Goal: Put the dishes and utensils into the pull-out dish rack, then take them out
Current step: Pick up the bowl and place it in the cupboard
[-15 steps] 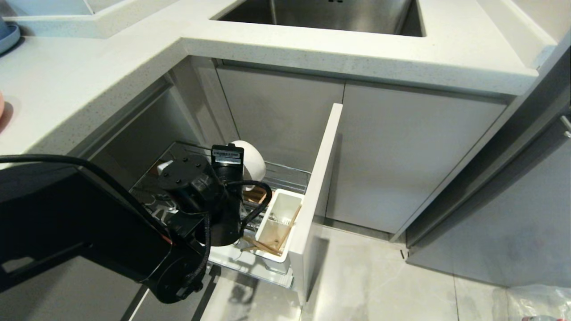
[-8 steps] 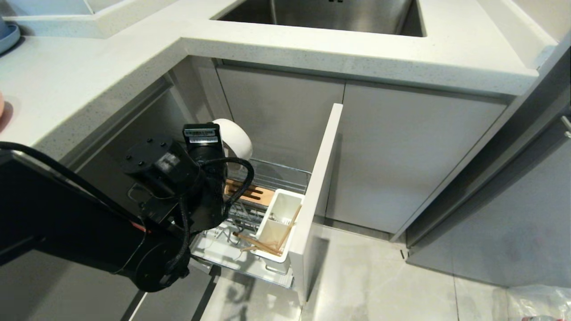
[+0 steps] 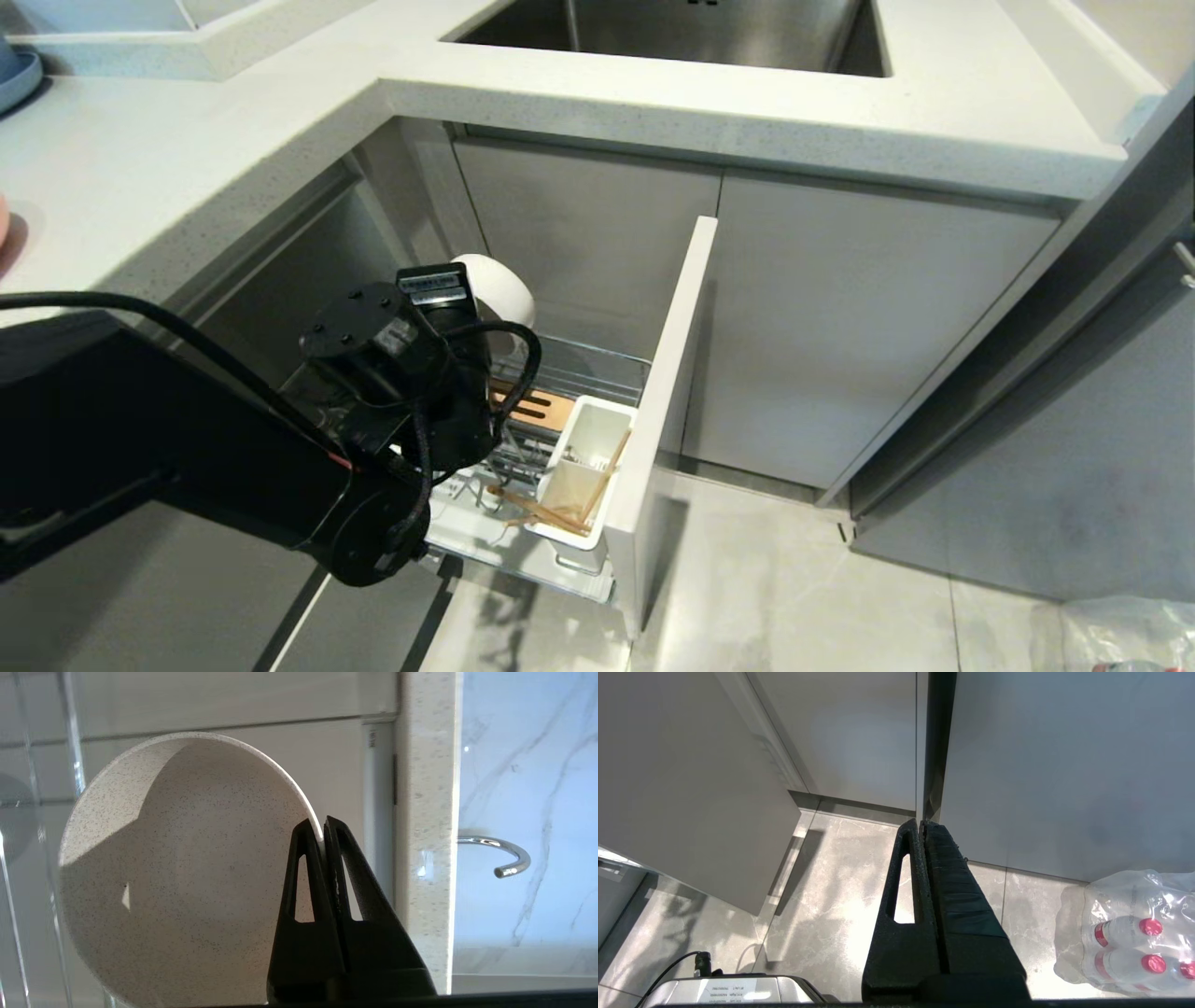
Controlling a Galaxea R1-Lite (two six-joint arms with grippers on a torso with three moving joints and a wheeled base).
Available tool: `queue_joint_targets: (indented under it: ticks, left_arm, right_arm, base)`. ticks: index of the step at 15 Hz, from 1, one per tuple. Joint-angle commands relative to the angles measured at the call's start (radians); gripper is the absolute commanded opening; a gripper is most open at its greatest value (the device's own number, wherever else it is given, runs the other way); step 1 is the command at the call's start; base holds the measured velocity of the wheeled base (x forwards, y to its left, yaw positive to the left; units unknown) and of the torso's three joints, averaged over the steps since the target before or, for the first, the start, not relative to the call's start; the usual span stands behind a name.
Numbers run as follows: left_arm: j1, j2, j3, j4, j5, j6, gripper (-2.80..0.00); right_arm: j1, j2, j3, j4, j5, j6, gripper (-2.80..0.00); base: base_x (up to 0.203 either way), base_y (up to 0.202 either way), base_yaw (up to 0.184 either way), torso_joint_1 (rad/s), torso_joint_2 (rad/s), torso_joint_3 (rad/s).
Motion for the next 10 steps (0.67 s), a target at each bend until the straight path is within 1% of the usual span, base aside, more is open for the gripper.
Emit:
queue_joint_targets:
  ticks: [1, 3, 5, 9, 10]
  left_arm:
    - [0.001, 0.028, -0.004, -0.009, 0.008, -0.021, -2.80]
    - [-0.001, 0.041, -0.005, -0.009, 0.015, -0.040, -2.80]
    - [-0.001, 0.054, -0.003, -0.009, 0.020, -0.086, -2.80]
    - [-0.003, 0.081, -0.004, -0.009, 0.024, -0.101, -2.80]
    - [-0.003, 0.081, -0.004, -0.009, 0.024, -0.119, -2.80]
  right_arm:
    - [0.000, 0.000, 0.002, 0.000, 0.000, 0.001, -2.80]
    - [0.000, 0.000, 0.002, 0.000, 0.000, 0.001, -2.80]
    - [0.000, 0.000, 0.002, 0.000, 0.000, 0.001, -2.80]
    - [0.000, 0.000, 0.002, 0.000, 0.000, 0.001, -2.80]
    - [0.000, 0.000, 0.002, 0.000, 0.000, 0.001, -2.80]
  base:
    - [0.000, 0.000, 0.000, 0.000, 0.00, 0.000]
    - [0.000, 0.000, 0.000, 0.000, 0.00, 0.000]
    - [0.000, 0.000, 0.000, 0.000, 0.00, 0.000]
    - [0.000, 0.000, 0.000, 0.000, 0.00, 0.000]
    - [0.000, 0.000, 0.000, 0.000, 0.00, 0.000]
